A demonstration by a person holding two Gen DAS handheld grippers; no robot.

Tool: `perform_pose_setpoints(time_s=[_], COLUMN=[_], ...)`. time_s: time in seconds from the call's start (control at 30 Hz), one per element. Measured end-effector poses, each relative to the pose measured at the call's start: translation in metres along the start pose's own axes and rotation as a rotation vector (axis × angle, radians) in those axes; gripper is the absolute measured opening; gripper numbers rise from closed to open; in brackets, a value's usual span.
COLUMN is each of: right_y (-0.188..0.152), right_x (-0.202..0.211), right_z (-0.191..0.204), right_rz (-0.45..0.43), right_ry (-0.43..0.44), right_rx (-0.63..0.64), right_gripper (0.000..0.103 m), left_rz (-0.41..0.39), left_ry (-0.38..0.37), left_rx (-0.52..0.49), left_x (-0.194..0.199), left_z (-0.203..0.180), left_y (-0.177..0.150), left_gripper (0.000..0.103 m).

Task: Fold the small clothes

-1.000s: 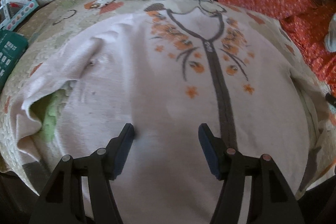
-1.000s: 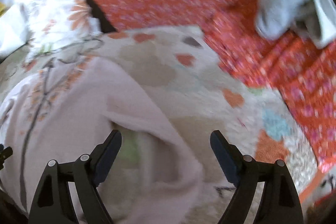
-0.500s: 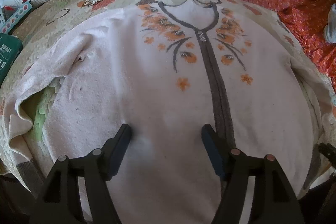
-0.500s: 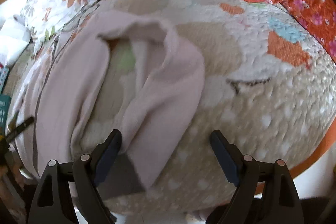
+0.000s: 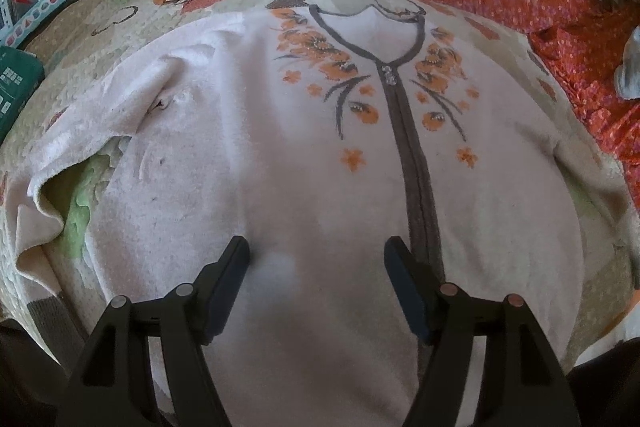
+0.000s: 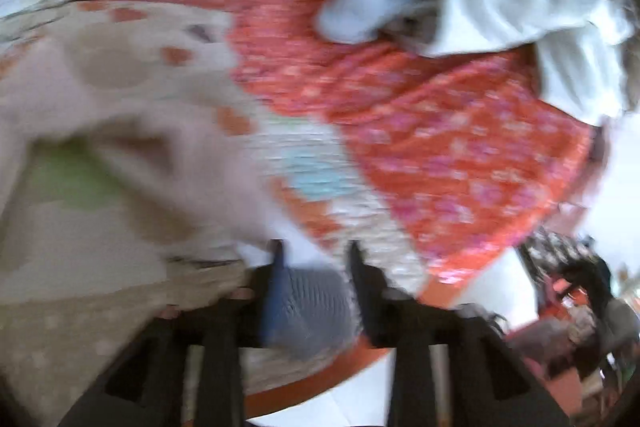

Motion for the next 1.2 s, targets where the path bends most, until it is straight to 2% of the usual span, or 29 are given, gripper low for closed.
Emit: perform_pose_setpoints(time_s=[0.1,0.13,0.23,0.4,0.47,0.53,0.67,0.77,0.83,1.1,1.2], right_y=[0.012,0.017,0.024,0.059,0.068,0.072,0.069,0.059,0.055,0.031,0.03], right_x=[0.007,0.011,0.022,0.053,0.065,0.075,0.082,0.083,0.077,0.073,0.074], right_z=[0.0,0.007,0.045,0.131,0.164,0.194,0.237,0.259,0.265,0.278,0.283], right_rz=[-0.003,-0.013,-0.028,0.037,0.065,0.083,0.046,0.094,0.129,0.135,0.107], right_ry=[0.06,0.108,0.296,0.684,0.808,0.881,0.921,0.937,0.955,0.936,0.916], right_rx=[-0.053,-0.07,-0.121,-0.205,-0.216,-0.207,-0.153,-0.141,-0.129,-0.04,-0.008], right_gripper=[0.055,0.056,0.065,0.066,0.066,0.066,0.066,0.066,0.066,0.066,0.068], left_rz=[-0.018,-0.021,-0.02,-0.025,-0.031,-0.03,-0.019,-0.003,0.02,0.046,0.049], left_ry=[-0.001,-0.004,-0.007,-0.011,-0.007,-0.004,0.005,0.005,-0.006,-0.009,-0.003], left_rx=[-0.009,-0.011,-0.015,-0.014,-0.015,-0.015,-0.026,-0.023,-0.007,0.005,-0.001], left_x=[0.003,0.004,0.005,0.006,0.006,0.006,0.004,-0.001,-0.005,-0.01,-0.011], left_z=[-0.002,-0.003,-0.005,-0.008,-0.008,-0.006,-0.003,-0.002,-0.002,-0.002,-0.003], left_y=[0.003,0.003,0.003,0.006,0.007,0.007,0.003,0.002,-0.001,-0.007,-0.008], left_gripper=[0.069,0.069,0.069,0.069,0.069,0.069,0.069,0.07,0.072,0.08,0.082])
Point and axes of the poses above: each gripper's, at about its wrist camera, not at the fingertips, and x roughly against the way its jaws point, z to its left, y to its top, the point moved 9 cm from there along -x, roughly the way its jaws point, and after that the axes turned 10 degrees about -z, right-handed, at the moved point
